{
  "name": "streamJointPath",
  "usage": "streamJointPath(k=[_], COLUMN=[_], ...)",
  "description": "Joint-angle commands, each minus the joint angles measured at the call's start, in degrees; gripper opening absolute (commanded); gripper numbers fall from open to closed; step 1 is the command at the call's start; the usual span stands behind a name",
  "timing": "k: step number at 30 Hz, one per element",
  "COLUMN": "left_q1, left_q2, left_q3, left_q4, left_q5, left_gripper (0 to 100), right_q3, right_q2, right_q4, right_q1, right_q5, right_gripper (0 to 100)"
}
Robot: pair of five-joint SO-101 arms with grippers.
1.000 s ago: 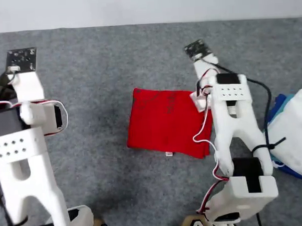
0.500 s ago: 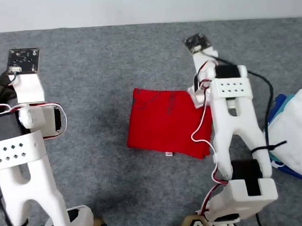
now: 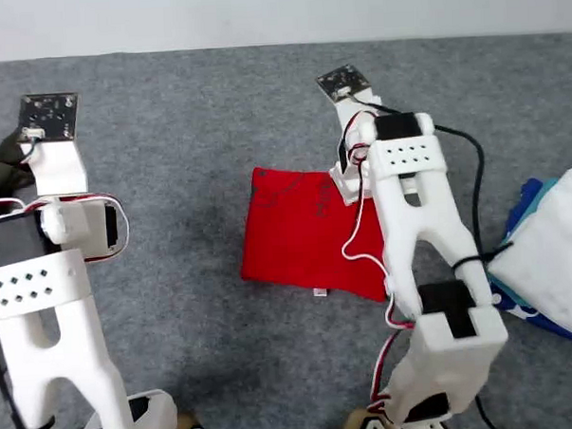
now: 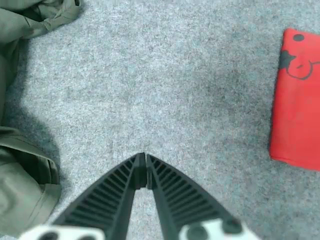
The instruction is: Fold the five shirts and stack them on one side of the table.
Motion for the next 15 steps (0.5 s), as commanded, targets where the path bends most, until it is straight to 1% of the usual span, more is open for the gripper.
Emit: streamJointPath(k=[1,3,8,15], left_q1=[-0.09,-0.18,-0.09,0.00], left_q2=[-1.67,-1.58,-1.23,-1.23], left_q3=[-0.04,-0.04,-0.04,0.57], left_q4=[-1.32,-1.76,-2.73,-4.40], left_q5=[-2.20,-2.55,-2.73,-2.73], left_gripper=[1,1,1,1], right_q3=[-3.78,-3.78,-8.79,-11.78], right_q2=[-0.13,-0.22,0.31,0.40], right_q4=[-2.24,-1.45,5.32,8.66], right_q1=[2.68,2.86,2.15,1.98], right_q5=[-0.62,-0.79,-0.97,-0.97], right_gripper=[7.9,7.9,8.0,8.9])
